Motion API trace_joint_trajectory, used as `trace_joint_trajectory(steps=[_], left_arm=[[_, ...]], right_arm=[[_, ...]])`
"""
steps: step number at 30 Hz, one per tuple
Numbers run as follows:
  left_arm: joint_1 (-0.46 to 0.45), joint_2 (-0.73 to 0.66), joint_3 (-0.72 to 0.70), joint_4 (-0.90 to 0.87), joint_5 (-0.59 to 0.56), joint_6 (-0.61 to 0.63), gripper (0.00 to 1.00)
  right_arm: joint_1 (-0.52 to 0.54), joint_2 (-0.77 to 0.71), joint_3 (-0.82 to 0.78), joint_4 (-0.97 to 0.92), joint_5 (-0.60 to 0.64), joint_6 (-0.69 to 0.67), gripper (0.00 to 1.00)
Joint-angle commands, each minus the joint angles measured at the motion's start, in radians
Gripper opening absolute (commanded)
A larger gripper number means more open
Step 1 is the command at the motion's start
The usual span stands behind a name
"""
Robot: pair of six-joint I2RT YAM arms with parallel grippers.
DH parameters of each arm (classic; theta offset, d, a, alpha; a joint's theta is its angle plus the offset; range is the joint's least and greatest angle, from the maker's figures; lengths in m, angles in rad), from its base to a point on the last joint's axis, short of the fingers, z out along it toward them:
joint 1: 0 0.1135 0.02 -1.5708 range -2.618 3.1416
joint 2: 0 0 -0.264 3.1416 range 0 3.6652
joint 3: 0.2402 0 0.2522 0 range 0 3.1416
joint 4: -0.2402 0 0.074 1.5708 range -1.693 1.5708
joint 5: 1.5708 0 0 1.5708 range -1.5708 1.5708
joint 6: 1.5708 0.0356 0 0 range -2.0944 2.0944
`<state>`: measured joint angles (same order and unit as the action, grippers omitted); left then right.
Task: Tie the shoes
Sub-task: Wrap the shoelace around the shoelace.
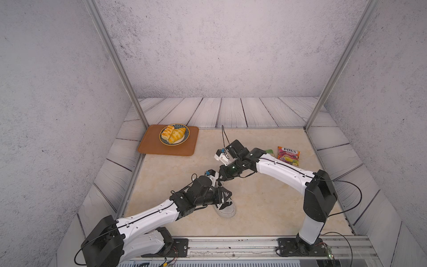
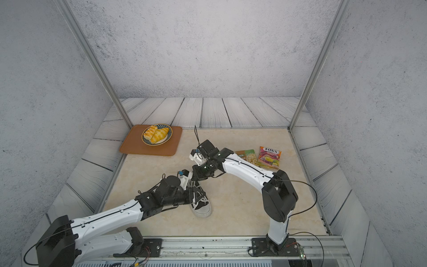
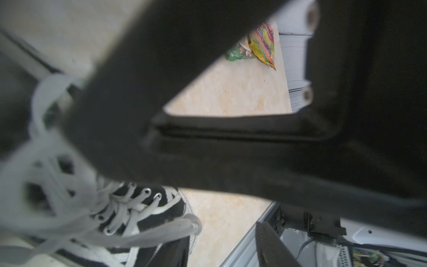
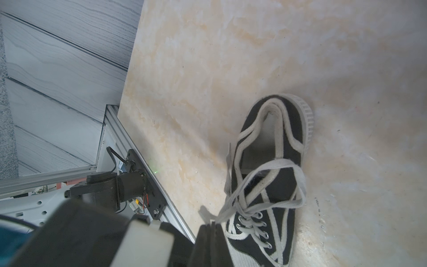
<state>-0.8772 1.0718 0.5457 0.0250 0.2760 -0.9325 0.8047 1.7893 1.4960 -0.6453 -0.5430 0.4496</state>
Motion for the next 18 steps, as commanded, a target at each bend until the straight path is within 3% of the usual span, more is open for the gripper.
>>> trace_joint_trajectory(steps=[1, 7, 16, 18], left_arm=[[0.003, -0.045, 0.01, -0.106, -0.039, 0.069, 0.58], [0.017, -0.088, 0.021, -0.243, 0.009, 0.138, 0.64], [0.018, -0.043, 0.049, -0.2, 0.195, 0.169, 0.75], [0.018, -0.025, 0.103, -0.298, 0.194, 0.212, 0.85]], right_arm=[[0.001, -0.058, 0.003, 0.004, -0.001, -0.001, 0.0], [0.0, -0.053, 0.001, 0.007, -0.006, -0.003, 0.0], [0.001, -0.045, -0.003, 0.022, -0.015, 0.001, 0.0], [0.001, -0.046, -0.002, 0.022, -0.015, 0.003, 0.0]])
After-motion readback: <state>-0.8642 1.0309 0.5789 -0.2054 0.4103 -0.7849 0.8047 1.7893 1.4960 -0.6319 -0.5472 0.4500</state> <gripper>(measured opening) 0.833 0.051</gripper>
